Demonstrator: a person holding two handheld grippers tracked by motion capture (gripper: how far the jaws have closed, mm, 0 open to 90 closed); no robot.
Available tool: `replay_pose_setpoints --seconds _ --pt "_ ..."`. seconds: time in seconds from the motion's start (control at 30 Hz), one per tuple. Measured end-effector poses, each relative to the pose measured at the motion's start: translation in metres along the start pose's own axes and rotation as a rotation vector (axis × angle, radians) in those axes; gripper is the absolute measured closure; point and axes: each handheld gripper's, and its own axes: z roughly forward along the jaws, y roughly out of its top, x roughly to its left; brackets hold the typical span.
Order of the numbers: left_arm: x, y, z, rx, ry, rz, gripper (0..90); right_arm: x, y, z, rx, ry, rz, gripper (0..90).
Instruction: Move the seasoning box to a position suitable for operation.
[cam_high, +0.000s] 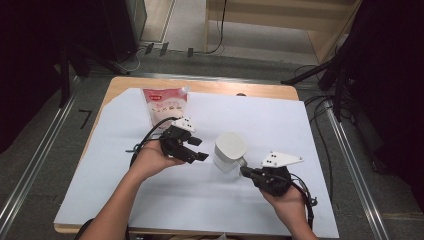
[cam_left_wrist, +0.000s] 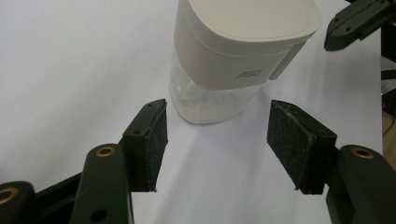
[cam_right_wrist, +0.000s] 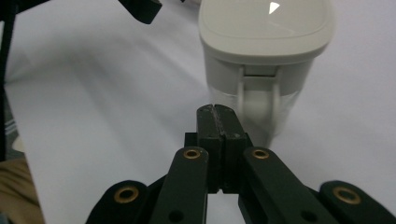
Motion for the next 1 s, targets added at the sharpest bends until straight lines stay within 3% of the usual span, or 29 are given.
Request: replay_pose_setpoints --seconds 0.03,0.33,0.57,0.77,1.0 --pt "0.0 0.0 0.0 0.002 0.004 0.0 39.2 0.0 -0.001 0.002 0.0 0.02 0.015 90.0" --pt "0.001 -0.001 0.001 -0.001 0.003 0.003 39.0 -0.002 -0.004 0.02 0.025 0.002 0.007 90.0" --pt "0.0 0.0 0.002 0.008 0.001 0.002 38.8 -0.012 -0.004 0.022 0.02 0.034 0.04 90.0" --pt "0.0 0.0 0.003 0.008 -0.001 -0.001 38.8 -0.013 -0.004 0.022 0.034 0.005 0.011 90.0" --pt "-0.001 0.0 0.005 0.009 -0.004 0.005 38.9 -0.028 -0.006 0.018 0.03 -0.004 0.053 90.0"
